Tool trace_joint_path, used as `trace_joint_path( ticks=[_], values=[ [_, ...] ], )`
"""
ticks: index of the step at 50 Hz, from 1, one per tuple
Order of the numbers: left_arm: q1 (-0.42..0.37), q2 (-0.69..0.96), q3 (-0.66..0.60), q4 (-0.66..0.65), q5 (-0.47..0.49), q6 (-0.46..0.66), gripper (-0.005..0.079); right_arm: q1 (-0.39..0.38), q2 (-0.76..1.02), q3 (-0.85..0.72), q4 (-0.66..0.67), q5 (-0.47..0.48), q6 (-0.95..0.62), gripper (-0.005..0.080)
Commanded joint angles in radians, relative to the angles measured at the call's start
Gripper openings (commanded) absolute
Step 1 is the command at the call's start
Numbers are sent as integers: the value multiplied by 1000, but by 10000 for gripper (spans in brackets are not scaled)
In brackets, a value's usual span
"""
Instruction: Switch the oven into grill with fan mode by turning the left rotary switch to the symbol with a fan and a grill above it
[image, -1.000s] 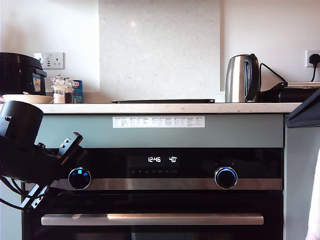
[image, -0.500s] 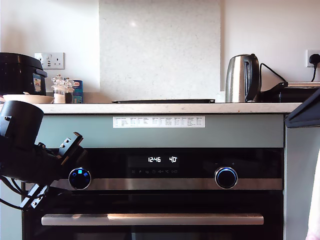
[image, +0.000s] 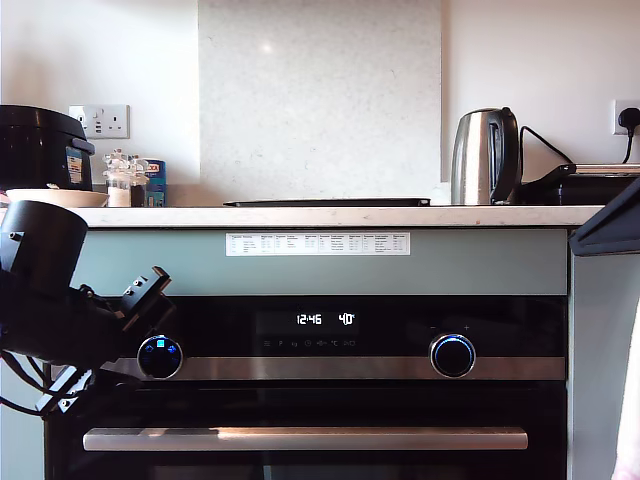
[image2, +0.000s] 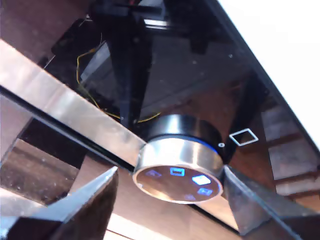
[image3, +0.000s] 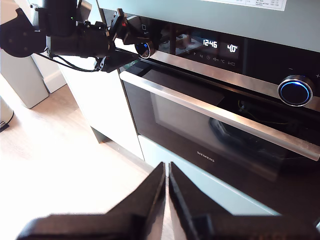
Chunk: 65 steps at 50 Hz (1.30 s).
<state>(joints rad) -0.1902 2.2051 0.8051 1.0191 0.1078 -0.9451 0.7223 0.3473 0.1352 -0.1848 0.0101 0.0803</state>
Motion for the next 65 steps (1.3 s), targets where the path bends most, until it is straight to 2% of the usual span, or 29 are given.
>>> trace_joint_path(
  ticks=[1,16,25,34,50,59,65],
  values=[
    [33,35,116,43,-16,10,598,4,8,-4,8,1,3,-12],
    [34,56,140,65,18,11,595,4,8,-4,7,2,25,-12],
    [46,56,140,82,20,2,547,4,8,-4,8,2,25,-12],
    [60,56,140,137,41,3,547,4,8,-4,8,2,26,-12],
    [74,56,140,142,45,3,547,4,8,-4,8,22,29,-12],
    [73,56,140,133,50,3,456,4,8,-4,8,27,29,-12],
    [67,56,140,122,63,3,445,4,8,-4,8,27,29,-12]
  ],
)
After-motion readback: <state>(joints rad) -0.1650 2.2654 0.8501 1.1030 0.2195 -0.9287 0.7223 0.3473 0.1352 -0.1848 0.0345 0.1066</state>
